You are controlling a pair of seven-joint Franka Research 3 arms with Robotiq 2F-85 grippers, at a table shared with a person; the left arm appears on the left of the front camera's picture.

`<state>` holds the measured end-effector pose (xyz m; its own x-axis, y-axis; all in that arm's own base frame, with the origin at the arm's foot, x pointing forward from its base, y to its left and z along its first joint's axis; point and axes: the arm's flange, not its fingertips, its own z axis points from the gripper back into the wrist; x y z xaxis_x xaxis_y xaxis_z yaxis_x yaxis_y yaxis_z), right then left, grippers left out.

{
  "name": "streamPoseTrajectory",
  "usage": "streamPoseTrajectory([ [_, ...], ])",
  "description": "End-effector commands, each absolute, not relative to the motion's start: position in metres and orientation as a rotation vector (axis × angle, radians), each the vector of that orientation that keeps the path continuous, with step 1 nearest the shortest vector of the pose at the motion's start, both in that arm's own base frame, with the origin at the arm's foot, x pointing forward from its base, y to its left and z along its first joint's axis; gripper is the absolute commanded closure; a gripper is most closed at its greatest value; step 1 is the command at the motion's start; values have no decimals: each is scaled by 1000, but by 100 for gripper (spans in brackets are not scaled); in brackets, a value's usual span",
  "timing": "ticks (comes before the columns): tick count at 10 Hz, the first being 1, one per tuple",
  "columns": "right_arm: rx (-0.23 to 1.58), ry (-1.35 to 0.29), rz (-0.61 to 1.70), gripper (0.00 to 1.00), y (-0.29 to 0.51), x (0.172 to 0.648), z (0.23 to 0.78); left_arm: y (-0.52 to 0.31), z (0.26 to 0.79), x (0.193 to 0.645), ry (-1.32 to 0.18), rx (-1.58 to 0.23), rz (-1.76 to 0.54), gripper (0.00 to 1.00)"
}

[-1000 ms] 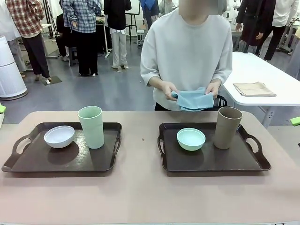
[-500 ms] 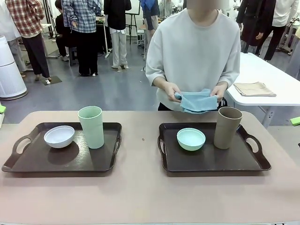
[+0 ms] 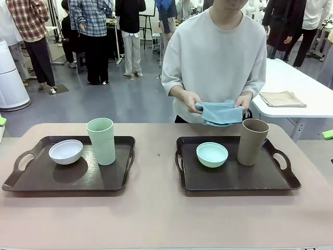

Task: Set up a tray with a mat and arrange the tableware.
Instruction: Pick up the Picnic Bowl and Reusable plastic cup from the Handle tray in front of the human's position and hold them in the air.

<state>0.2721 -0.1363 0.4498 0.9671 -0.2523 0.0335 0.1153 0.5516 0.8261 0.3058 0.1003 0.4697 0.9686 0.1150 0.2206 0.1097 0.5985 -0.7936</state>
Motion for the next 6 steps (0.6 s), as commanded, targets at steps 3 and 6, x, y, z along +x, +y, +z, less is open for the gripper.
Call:
streamPoseTrajectory([
  [3,979,-158,-208,0,-137,273,448,102,470,308,-275,-948,-5,0],
  [6,979,-158,-208,0,-137,273,448,102,470,308,-275,-948,-5,0],
])
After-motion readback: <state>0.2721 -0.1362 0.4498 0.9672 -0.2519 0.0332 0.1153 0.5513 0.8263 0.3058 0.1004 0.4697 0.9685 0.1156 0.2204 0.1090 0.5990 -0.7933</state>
